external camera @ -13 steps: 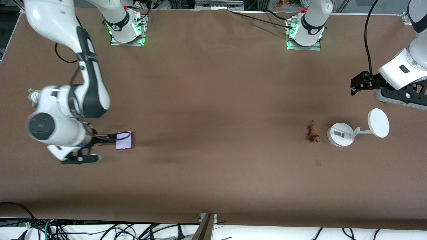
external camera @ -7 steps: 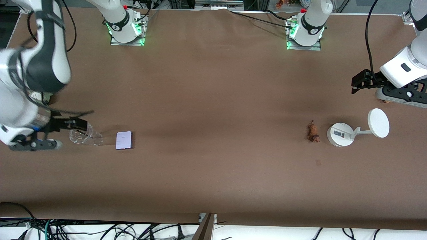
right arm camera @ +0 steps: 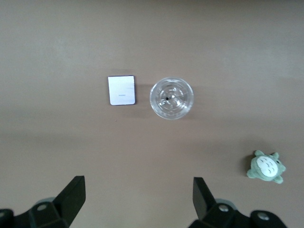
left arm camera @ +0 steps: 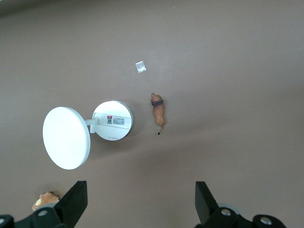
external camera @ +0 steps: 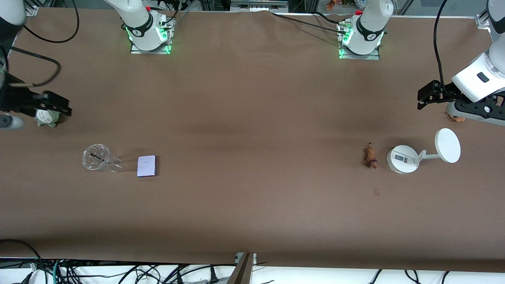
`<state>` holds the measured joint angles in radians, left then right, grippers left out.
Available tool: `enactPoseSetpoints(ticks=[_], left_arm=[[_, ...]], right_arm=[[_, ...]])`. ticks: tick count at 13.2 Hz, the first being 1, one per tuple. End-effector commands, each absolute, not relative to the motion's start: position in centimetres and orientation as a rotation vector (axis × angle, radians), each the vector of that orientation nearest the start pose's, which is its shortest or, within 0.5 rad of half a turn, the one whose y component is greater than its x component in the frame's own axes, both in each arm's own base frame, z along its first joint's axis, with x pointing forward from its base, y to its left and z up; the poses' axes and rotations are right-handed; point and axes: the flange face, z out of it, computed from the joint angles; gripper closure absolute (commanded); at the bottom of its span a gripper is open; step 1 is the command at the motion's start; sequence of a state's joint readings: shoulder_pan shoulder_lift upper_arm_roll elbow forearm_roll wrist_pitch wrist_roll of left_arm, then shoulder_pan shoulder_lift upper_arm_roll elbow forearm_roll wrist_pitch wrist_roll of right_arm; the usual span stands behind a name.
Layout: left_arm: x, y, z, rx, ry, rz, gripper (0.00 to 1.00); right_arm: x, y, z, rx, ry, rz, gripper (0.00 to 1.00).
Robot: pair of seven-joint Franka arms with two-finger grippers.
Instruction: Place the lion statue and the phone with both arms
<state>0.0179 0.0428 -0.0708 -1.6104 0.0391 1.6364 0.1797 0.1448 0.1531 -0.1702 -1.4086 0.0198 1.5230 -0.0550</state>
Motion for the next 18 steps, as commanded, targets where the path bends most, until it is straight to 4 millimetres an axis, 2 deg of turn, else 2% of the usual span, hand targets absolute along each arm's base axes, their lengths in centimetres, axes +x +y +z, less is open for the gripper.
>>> enactPoseSetpoints(ticks=[1, 3, 6, 10, 15, 18], left_arm=[[56.9, -2.5, 59.3, -3.101, 0.368, 0.026, 0.0], [56.9, -2.5, 59.2, -3.101, 0.368, 0.028, 0.0], [56.9, -2.4, 59.2, -3.101, 0.368, 0.031, 0.0], [56.9, -2.4, 59.2, -3.101, 0.368, 0.033, 0.0], [56.9, -1.7, 59.2, -3.103, 0.349, 0.033, 0.0], [56.9, -2.0, 59.1, -3.103, 0.354, 0.035, 0.0]], right_arm=[[57.0, -0.3, 62.6, -3.147, -0.08, 0.088, 0.0], [56.2, 0.3, 62.4, -3.138, -0.094, 0.173, 0.0], [56.3, 1.0, 62.1, -3.135, -0.097, 0.194, 0.0], [57.0, 0.9, 61.3, -3.139, -0.104, 0.216, 0.0], [57.1, 0.7, 61.2, -3.137, -0.104, 0.214, 0.0], [57.1, 0.5, 61.2, -3.138, -0.099, 0.214, 0.0]])
